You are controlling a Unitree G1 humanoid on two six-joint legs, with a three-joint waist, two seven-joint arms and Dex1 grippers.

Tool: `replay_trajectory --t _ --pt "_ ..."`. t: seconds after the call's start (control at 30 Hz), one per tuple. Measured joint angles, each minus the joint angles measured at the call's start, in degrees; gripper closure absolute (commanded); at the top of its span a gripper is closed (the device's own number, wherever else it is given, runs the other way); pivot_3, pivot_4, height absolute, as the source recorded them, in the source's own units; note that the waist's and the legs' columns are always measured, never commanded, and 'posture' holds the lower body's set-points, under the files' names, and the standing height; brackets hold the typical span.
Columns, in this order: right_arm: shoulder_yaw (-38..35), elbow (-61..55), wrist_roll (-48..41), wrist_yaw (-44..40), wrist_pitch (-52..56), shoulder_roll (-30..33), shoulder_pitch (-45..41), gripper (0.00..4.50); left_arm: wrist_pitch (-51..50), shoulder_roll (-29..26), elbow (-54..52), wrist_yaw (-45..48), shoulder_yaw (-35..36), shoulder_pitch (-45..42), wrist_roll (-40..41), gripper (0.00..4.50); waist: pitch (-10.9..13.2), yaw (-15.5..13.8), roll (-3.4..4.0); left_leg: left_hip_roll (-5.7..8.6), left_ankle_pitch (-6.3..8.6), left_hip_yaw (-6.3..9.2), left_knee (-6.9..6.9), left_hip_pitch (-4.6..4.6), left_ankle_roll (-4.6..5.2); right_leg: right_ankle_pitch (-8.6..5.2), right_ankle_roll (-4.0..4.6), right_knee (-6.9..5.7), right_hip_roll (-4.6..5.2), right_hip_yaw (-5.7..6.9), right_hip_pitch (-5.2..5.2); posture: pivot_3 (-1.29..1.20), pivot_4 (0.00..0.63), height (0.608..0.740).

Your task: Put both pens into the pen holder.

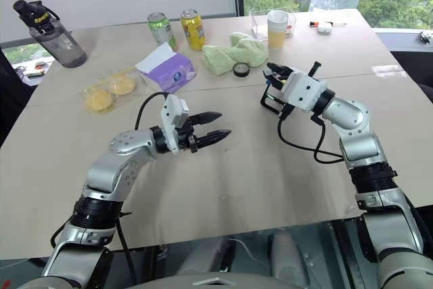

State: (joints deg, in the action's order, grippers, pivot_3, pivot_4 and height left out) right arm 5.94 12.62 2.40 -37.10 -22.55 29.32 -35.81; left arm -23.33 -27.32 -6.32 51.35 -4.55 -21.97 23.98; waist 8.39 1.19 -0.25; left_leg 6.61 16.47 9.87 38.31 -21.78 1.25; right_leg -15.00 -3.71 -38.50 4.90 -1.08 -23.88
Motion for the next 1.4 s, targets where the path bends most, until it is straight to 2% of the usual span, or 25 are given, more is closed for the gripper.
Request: replay_trajectory --t 0.37,0.4,0.43,0.47,0.53,0.63,0.67,1.0,1.1,1.23,1.4 --pt "1.3 8.2 4.5 1.6 -1.6 -0.5 -3.9 4.37 -0.1 0.0 -1.6 -0.7 0.0 0.0 -0.1 1.44 0.0 0.0 0.0 0.0 0.0 -0.02 0.0 0.0 0.0 0.0 0.0 -0.01 -0.01 -0.02 -0.01 0.0 0.15 0.74" --pt "1.6 9.2 5.0 1.8 -1.5 -0.5 -4.2 3.35 -0.2 0.0 -1.8 -1.0 0.0 0.1 -0.1 1.37 0.0 0.0 0.0 0.0 0.0 -0.02 0.0 0.0 0.0 0.0 0.0 0.0 -0.01 -0.01 -0.01 0.0 0.15 0.74" --pt "1.8 9.9 5.3 1.9 -1.5 -0.5 -4.5 3.12 -0.3 0.0 -1.9 -1.1 0.0 0.1 -0.1 1.37 0.0 0.0 0.0 0.0 0.0 -0.02 0.0 0.0 0.0 0.0 0.0 0.0 -0.01 -0.02 -0.01 0.0 0.15 0.74" --pt "2.1 10.8 5.5 1.9 -1.5 -0.6 -4.8 2.53 -0.4 0.0 -2.2 -1.4 0.0 0.1 -0.1 1.37 0.0 0.0 0.0 0.0 0.0 -0.03 0.0 0.0 0.0 0.0 0.0 0.0 0.0 -0.02 -0.01 0.0 0.15 0.74" --pt "2.1 11.5 5.9 2.1 -1.4 -0.6 -5.1 1.69 -0.7 0.0 -2.6 -1.6 0.0 0.1 -0.1 1.37 0.0 0.0 0.0 0.0 0.0 -0.02 0.0 -0.01 0.0 0.0 0.0 -0.01 -0.01 -0.02 -0.03 0.0 0.15 0.74" --pt "2.2 12.8 6.2 2.6 -1.5 -0.7 -6.3 0.19 -1.1 -0.1 -3.3 -2.3 0.1 0.2 -0.1 1.37 0.0 0.1 0.0 0.0 0.0 -0.03 -0.01 -0.01 0.0 0.0 0.0 -0.01 -0.01 -0.03 -0.03 0.0 0.15 0.74" --pt "2.2 13.0 6.3 2.7 -1.6 -0.8 -6.5 0.07 -1.1 -0.1 -3.3 -2.6 0.2 0.2 -0.1 1.37 0.0 0.1 0.0 0.0 0.0 -0.03 -0.01 -0.01 0.0 0.0 0.0 -0.01 -0.01 -0.03 -0.03 0.0 0.15 0.74" --pt "1.9 13.1 4.6 3.9 -3.2 -2.2 -6.6 0.07 -1.2 0.0 -3.5 -4.3 1.7 -0.3 -0.2 1.37 0.0 0.2 0.0 0.0 0.0 -0.02 0.0 -0.01 0.0 0.0 0.0 -0.02 -0.01 -0.04 -0.03 0.0 0.15 0.74" --pt "0.6 8.5 -2.6 0.8 -0.8 -4.3 -4.2 0.07 -1.2 0.1 -3.5 -4.9 1.7 -0.3 -0.3 1.37 0.0 0.5 0.0 -0.01 0.0 0.01 -0.01 -0.03 0.0 0.0 0.0 0.0 0.0 -0.14 -0.03 0.0 0.15 0.74" --pt "0.1 -2.7 -14.8 -5.7 10.4 -5.6 1.7 0.07 -1.0 0.1 -4.3 -6.6 2.0 0.5 -0.7 1.37 0.0 0.6 0.0 -0.01 0.0 0.03 0.0 -0.02 0.0 0.0 0.0 0.0 0.01 -0.14 0.0 0.0 0.15 0.74" --pt "0.2 -11.5 -23.8 -11.3 22.9 -4.1 13.5 0.07 2.5 0.8 -6.3 -13.0 5.5 7.7 -4.0 1.37 0.0 0.6 0.01 -0.02 0.0 0.04 -0.03 0.0 0.01 0.0 0.0 0.01 0.01 -0.15 0.02 0.0 0.15 0.74"
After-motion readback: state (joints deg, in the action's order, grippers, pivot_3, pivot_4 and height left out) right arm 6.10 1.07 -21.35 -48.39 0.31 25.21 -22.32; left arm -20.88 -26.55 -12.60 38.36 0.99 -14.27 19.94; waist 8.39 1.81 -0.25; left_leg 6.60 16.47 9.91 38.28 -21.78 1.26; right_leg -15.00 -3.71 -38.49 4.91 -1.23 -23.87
